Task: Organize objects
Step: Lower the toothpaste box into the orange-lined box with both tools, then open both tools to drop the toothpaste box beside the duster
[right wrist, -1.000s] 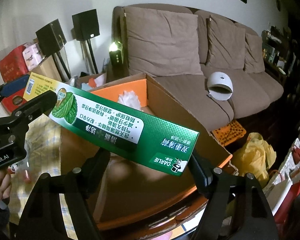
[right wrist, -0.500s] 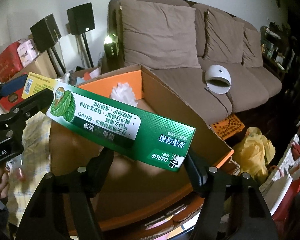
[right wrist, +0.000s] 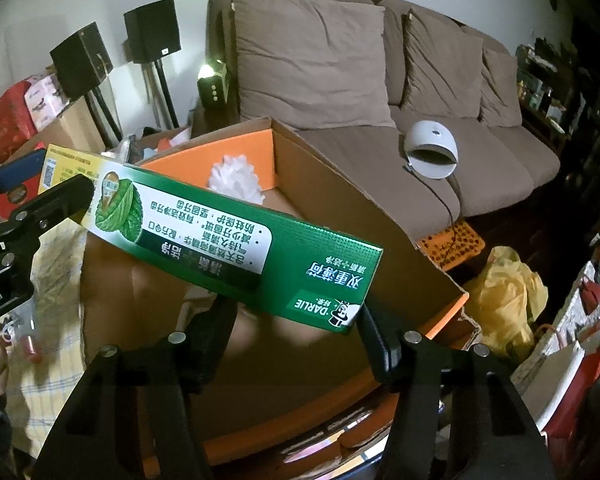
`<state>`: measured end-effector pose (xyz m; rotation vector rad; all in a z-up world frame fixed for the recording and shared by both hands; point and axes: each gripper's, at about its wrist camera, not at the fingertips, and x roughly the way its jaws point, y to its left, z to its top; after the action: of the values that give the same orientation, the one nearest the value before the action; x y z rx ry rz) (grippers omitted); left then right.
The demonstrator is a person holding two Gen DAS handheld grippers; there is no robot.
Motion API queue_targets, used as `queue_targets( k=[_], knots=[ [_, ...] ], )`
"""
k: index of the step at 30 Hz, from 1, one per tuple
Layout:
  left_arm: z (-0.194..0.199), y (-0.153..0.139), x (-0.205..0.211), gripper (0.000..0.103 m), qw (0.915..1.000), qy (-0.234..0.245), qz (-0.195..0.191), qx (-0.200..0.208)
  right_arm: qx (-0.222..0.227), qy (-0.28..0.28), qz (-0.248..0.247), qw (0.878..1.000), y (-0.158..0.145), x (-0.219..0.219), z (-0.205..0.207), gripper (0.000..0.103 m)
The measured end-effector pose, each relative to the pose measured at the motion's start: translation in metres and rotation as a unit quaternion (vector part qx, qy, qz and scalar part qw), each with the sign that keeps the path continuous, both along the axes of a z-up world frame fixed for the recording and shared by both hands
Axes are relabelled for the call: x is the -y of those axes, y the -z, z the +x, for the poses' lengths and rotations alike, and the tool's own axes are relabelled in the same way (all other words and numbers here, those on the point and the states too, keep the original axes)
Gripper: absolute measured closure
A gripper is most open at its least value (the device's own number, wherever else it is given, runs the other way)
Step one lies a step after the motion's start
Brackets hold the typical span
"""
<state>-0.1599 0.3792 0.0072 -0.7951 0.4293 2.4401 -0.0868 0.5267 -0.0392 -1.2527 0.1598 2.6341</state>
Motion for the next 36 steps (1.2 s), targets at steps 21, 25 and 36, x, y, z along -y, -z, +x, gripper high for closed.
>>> queue_targets(
  k=[21, 25, 36],
  knots=[
    [-0.005, 0.012, -0.007, 0.060, 0.9995, -0.001, -0.024, 0.021, -0.009, 0.008, -0.034, 0.999, -0.002, -0.013, 0.005, 0.079],
    [0.002, 0.024, -0.018, 0.063, 0.9986, 0.014, -0.044, 0.027, -0.012, -0.006, -0.042, 0.999, -0.006, -0.007, 0.005, 0.085],
    [0.013, 0.026, -0.019, 0.070, 0.9986, -0.001, -0.053, 0.005, -0.016, 0.004, -0.043, 0.999, -0.008, -0.012, 0.006, 0.085]
  ],
)
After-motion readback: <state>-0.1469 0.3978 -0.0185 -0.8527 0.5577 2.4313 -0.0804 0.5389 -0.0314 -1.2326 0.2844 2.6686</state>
